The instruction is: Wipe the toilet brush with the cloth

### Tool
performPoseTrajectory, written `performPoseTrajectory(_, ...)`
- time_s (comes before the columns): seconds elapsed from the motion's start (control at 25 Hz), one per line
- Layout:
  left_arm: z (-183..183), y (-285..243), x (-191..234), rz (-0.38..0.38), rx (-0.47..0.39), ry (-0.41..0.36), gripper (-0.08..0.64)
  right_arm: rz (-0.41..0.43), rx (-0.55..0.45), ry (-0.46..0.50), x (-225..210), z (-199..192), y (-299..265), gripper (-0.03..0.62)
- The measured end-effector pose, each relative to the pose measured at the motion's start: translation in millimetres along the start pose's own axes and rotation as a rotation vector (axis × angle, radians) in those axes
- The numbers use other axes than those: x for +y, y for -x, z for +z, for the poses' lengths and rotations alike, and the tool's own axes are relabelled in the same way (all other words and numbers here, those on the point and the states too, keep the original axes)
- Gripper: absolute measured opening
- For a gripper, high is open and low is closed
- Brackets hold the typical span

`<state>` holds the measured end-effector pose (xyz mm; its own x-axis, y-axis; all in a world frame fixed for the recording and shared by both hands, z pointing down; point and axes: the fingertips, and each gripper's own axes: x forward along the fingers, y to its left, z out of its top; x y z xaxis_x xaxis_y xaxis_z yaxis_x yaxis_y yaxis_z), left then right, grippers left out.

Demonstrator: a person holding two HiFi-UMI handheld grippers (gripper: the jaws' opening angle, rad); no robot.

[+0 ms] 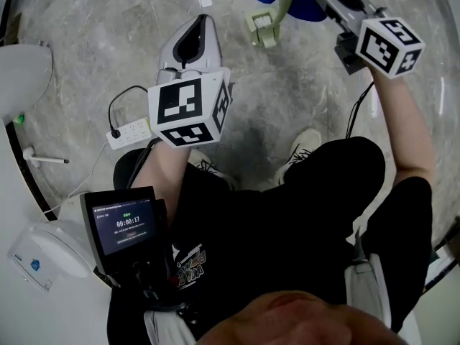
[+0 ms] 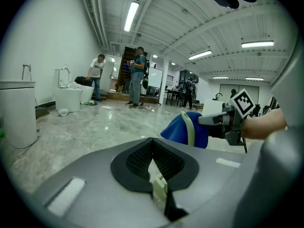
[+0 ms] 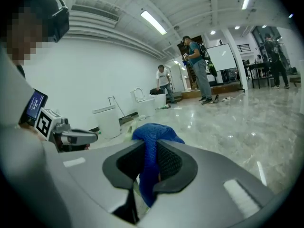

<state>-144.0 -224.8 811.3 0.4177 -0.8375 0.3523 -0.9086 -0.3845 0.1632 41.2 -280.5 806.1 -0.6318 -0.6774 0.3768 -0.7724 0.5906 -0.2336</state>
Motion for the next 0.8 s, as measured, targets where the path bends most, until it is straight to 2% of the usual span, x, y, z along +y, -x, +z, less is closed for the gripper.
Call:
performPoseTrajectory(0.44,1.4,-2.6,-2.1,-0.003,0.007,-0.003,0.0,0.014,-0.195,0.061,19.8,86.2,32.8,0.057)
performPoseTrajectory(0.64,1.7,-2.3,-0.7,0.0,0.006,-0.006,0.0,-0.046,-0.323,0.049,7.0,123.2,54.1,0.057)
performPoseTrajectory(0.8,1.8,-1.9,-0.8,-0.002,0.005,-0.005,0.0,-0.088,-0.372,0.018,-4.2,129.1,70.8,0.057)
